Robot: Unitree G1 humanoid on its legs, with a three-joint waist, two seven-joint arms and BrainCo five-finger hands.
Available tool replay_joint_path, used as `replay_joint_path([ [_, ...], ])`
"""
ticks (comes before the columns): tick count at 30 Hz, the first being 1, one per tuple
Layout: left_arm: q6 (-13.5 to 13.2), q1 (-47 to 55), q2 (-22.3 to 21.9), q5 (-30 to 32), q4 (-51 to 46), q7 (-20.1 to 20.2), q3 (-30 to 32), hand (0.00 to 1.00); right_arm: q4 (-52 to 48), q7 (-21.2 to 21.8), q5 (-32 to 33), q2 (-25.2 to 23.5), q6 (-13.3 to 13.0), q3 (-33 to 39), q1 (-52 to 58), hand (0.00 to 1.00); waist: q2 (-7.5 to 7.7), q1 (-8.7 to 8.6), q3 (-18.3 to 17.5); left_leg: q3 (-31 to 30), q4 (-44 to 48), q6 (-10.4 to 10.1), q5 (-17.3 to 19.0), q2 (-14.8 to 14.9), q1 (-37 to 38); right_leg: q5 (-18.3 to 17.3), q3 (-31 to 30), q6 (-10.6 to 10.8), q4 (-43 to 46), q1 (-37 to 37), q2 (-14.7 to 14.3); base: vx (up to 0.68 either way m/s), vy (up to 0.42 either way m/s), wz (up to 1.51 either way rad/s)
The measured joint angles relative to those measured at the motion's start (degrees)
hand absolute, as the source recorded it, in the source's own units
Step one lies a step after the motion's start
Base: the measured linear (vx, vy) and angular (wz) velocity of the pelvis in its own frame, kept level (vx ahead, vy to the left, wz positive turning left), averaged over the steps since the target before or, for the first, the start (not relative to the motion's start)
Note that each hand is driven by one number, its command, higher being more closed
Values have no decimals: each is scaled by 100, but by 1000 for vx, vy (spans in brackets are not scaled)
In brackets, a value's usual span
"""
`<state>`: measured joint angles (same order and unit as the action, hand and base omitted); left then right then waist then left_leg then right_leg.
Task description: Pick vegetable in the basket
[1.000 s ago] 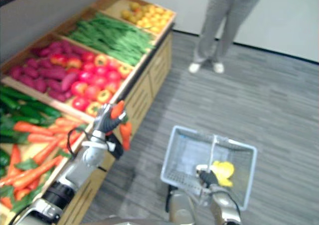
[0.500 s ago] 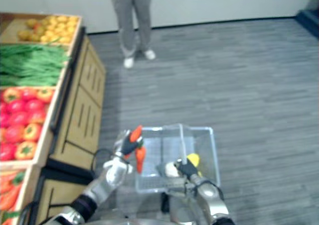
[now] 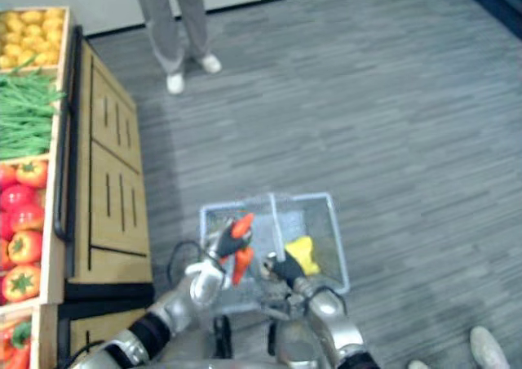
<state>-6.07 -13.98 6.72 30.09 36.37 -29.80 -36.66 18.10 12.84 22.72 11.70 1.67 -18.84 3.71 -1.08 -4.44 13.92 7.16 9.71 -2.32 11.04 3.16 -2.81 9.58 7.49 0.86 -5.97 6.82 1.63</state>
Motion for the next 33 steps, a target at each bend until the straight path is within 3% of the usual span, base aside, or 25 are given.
replay_joint_path([
  [1, 46, 13, -2, -1, 74, 54, -42, 0, -137, -8, 40, 1, 28, -46, 50, 100, 2, 8, 1, 2, -87, 0, 0, 0, 106, -2, 8, 2, -8, -64, -6, 148, 103, 2],
  [6, 146, -119, 2, 0, 407, 166, -264, 0, -631, -85, 89, -110, 68, -190, 100, 100, 47, 6, 25, 4, -254, 4, -3, -38, 204, -3, 24, 4, -20, -89, 17, 76, 81, 1],
  [10, 388, -138, 1, 1, 546, 260, -462, 0, -640, -141, 92, -270, 75, -192, 102, 100, 77, 16, 36, 6, -311, 9, -6, -68, 272, 11, 34, 25, -27, -135, 45, 22, 64, 2],
  [15, 431, -154, 0, 44, 827, 258, -467, 0, -640, -140, 91, -314, 140, -188, 120, 100, 218, 10, 63, 14, -409, 43, -28, -80, 408, 6, 37, 31, -61, -227, 48, -6, 18, -1],
  [21, 369, -146, 5, -26, 970, 107, -437, 0, -640, -140, 92, -314, 212, -181, 206, 100, 247, 6, 54, 9, -479, 46, -91, -85, 433, -22, 42, 67, -61, -247, 55, -11, 3, 0],
  [26, -352, -76, 16, -887, 969, 113, -249, 0, -627, -253, 80, -306, 328, -101, 425, 100, 257, -6, 43, -1, -586, 37, -127, -78, 607, -95, 79, 83, -63, -412, 49, -13, 4, 3],
  [28, -784, 60, 32, -1445, 923, 172, 113, 0, -513, -319, -1, -351, 338, 83, 562, 100, 300, -4, 5, -13, -605, 36, -131, -71, 602, -114, 122, 67, -63, -411, 47, -12, 0, 6],
  [33, -1247, 659, 158, -2198, 459, 334, 1032, 0, 130, -389, -207, -373, 335, 625, 630, 100, 291, 12, -146, -53, -654, 33, -149, -56, 613, -146, 180, 73, -51, -420, 38, 32, 13, 6],
])
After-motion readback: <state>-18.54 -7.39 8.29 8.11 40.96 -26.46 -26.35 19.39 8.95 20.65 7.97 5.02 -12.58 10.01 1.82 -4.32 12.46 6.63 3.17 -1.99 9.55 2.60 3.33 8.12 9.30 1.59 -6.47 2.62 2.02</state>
